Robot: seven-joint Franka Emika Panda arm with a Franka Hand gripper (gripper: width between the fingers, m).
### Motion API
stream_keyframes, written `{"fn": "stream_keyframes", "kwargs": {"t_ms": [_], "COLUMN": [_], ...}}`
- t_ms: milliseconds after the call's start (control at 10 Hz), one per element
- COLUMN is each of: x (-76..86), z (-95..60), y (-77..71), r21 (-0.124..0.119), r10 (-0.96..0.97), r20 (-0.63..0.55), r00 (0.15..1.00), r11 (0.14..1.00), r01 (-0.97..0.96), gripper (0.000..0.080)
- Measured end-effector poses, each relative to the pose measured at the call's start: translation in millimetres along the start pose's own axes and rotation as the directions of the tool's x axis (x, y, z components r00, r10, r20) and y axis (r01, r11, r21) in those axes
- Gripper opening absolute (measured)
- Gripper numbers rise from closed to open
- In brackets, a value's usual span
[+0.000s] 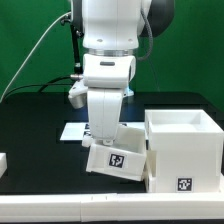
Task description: Assemble drawer
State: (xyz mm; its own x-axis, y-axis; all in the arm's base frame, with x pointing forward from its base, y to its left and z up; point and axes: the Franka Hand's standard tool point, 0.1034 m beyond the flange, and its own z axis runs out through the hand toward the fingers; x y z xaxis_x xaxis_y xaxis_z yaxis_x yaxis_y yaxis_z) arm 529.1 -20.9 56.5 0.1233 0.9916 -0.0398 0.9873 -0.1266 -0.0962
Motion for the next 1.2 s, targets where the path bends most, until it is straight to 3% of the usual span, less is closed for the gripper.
{"fn": "stream_keyframes", "kwargs": {"t_ms": [100,200,500,600,700,800,900,1000,1200], "x": [-3.4,-3.8,-3.6,-1.8,-1.6,-0.7,4.3,4.8,-0.4], "z": [-2.4,-3.1,-3.0,-2.0,-1.0,-1.4,-1.6,2.0,4.1], "y": [0.0,4.6,6.2,8.7,7.8,10.0,16.6,9.7,9.8], "r21": [0.068,0.085,0.081,0.055,0.055,0.038,-0.059,-0.060,-0.053], "r10": [0.000,0.004,0.004,0.003,0.003,0.003,0.000,-0.001,-0.010], "r20": [0.013,0.015,0.014,0.006,0.006,0.002,-0.019,-0.022,-0.032], "r00": [1.000,1.000,1.000,1.000,1.000,1.000,1.000,1.000,0.999], "r11": [0.998,0.996,0.997,0.999,0.998,0.999,0.998,0.998,0.999], "r01": [-0.001,-0.005,-0.005,-0.003,-0.003,-0.003,-0.001,0.000,0.008], "gripper": [0.0038,0.0038,0.0038,0.0038,0.0038,0.0038,0.0038,0.0038,0.0038]}}
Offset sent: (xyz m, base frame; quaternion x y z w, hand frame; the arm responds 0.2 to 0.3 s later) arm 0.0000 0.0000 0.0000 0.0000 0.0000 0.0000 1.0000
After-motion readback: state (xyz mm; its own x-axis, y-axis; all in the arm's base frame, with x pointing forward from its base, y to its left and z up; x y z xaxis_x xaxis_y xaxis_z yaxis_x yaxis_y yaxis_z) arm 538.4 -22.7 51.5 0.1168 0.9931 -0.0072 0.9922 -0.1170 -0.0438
